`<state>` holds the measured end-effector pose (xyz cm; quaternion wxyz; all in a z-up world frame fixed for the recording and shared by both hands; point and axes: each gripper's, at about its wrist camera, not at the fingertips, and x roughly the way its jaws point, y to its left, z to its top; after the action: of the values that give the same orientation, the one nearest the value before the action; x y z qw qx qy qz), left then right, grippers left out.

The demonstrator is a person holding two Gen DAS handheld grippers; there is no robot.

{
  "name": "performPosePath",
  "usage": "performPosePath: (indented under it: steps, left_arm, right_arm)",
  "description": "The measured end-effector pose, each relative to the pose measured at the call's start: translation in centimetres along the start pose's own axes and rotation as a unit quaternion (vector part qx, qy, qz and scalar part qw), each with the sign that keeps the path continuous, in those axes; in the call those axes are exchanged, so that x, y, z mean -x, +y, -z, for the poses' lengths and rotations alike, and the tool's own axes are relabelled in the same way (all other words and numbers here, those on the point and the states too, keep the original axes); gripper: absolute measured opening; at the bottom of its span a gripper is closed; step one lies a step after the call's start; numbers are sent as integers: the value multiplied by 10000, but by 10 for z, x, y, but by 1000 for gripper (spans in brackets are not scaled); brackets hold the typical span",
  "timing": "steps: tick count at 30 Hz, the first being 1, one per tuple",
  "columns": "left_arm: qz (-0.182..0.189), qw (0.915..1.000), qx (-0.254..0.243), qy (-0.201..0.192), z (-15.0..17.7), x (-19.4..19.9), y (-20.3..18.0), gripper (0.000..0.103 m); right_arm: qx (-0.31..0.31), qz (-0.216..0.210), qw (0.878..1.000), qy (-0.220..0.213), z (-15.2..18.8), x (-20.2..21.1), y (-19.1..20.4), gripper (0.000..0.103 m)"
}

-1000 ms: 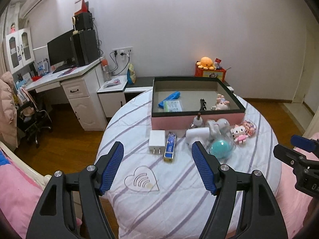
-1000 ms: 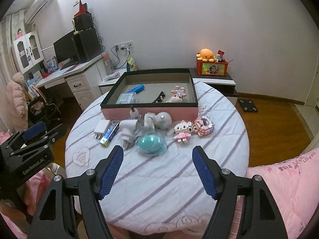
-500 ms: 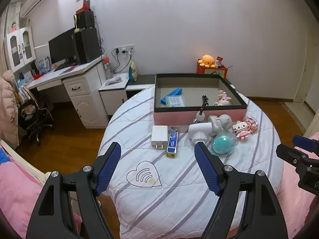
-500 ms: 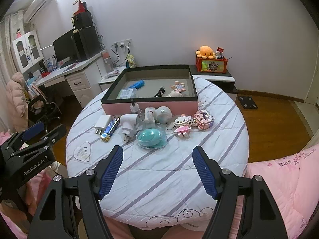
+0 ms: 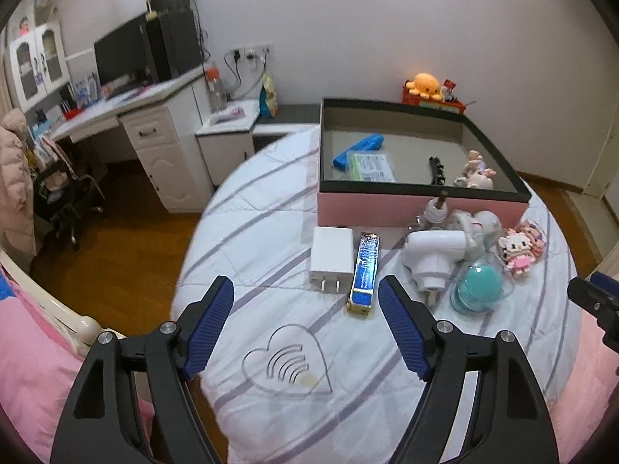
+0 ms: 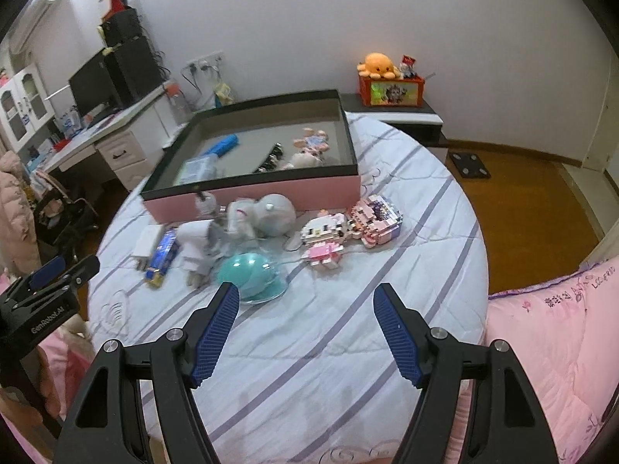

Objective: Organize rigid objects
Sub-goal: 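Move both tools back toward the items beside the box, then grasp the white charger with left gripper while right grasps pink block cat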

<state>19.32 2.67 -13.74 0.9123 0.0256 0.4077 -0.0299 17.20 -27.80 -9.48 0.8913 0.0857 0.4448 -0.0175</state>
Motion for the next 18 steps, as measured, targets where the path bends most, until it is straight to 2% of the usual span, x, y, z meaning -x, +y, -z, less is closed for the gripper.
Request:
performPosePath:
  steps: [12, 13, 15, 18]
  left_arm:
    - [-138, 9981, -184, 564, -19, -67, -7, 79]
    - [-132, 9978, -194, 621, -19, -72, -8, 79]
    - [-116, 9972, -237, 701, -20, -80, -11, 79]
    - [-111, 9966, -297, 759, -21, -87, -13, 79]
  right_arm:
    - [43, 255, 9983, 522, -24, -74, -9, 73]
    - [68, 285, 9980, 551, -25, -79, -9, 72]
    - [74, 278, 9973, 674, -26, -90, -9, 60]
    - [12, 157, 9962, 853, -27, -104, -13, 54]
